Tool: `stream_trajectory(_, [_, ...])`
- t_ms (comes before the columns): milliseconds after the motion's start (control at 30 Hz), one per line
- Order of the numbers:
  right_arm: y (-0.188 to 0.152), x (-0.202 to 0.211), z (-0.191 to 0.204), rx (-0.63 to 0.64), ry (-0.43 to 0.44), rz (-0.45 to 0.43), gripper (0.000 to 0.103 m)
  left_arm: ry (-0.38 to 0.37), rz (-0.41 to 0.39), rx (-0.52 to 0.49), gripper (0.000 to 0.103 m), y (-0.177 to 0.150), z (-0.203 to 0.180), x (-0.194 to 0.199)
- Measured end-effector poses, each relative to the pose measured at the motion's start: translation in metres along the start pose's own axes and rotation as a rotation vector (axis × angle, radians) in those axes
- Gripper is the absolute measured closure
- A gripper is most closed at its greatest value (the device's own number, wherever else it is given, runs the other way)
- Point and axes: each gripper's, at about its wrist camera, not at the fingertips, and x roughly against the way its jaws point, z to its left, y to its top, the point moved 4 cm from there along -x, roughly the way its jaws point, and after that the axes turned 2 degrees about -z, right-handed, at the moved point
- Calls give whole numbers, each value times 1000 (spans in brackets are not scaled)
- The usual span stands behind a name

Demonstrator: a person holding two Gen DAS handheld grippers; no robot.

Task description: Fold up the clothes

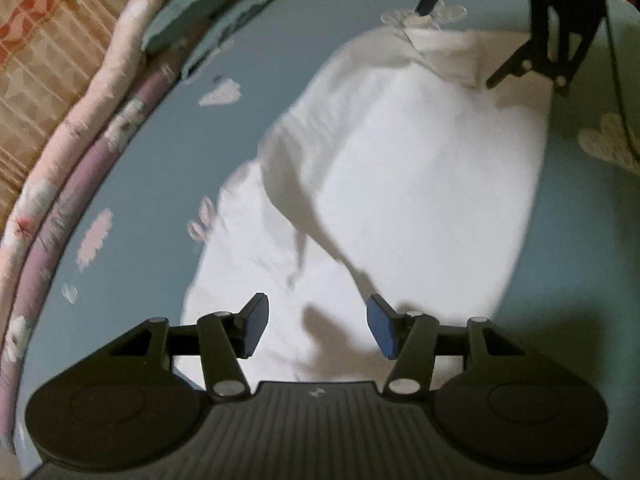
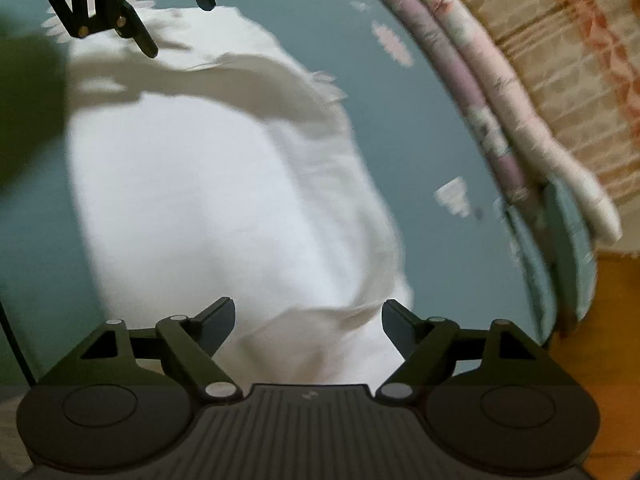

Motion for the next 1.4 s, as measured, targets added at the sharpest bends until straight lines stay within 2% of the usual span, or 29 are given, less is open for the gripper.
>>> stream_trajectory(133, [-10,0,15,-21,5,44,19,44,4,-76,47,-11,-9,-4])
stream_trajectory(233, [-19,-6,12,-25,-25,72,19,41,-31,-164,46,-15,-14,5])
stream_trajectory(267, [-23,-8,10,-29,-37,78,19,35,-40,-185,43,-17,-16,9])
stream_trajectory(367, [-32,-14,-1,-44,-76,96,19,29,-29,-222,40,-26,-20,12])
stream_trajectory(467, [-38,-22,-8,-50,-96,93,17,59,-2,-221,40,-30,-18,2])
stream_trajectory(633, [-40,-32,-24,-61,-117,84,17,113,-10,-141,39,-18,2,-13])
stream_trajectory(700, [-41,-30,-33,-79,-136,80,17,138,-17,-115,32,-15,11,-14])
stream_trajectory(767, [-43,-30,-42,-91,-154,82,16,162,-22,-82,30,-13,21,-13])
stream_trajectory(933, [-54,-34,-63,-117,-201,104,16,221,-6,-8,30,-15,43,-11])
stream_trajectory(1067, [-63,-40,-78,-175,-215,131,16,302,21,28,30,-19,67,-21])
stream_trajectory(1200, [-73,-46,-93,-251,-212,155,16,372,55,106,30,-24,97,-32])
stream_trajectory(1300, [-78,-48,-103,-312,-203,166,16,388,72,185,30,-27,114,-34])
stream_trajectory(1400, [-85,-50,-113,-374,-209,182,16,373,72,222,30,-27,117,-31])
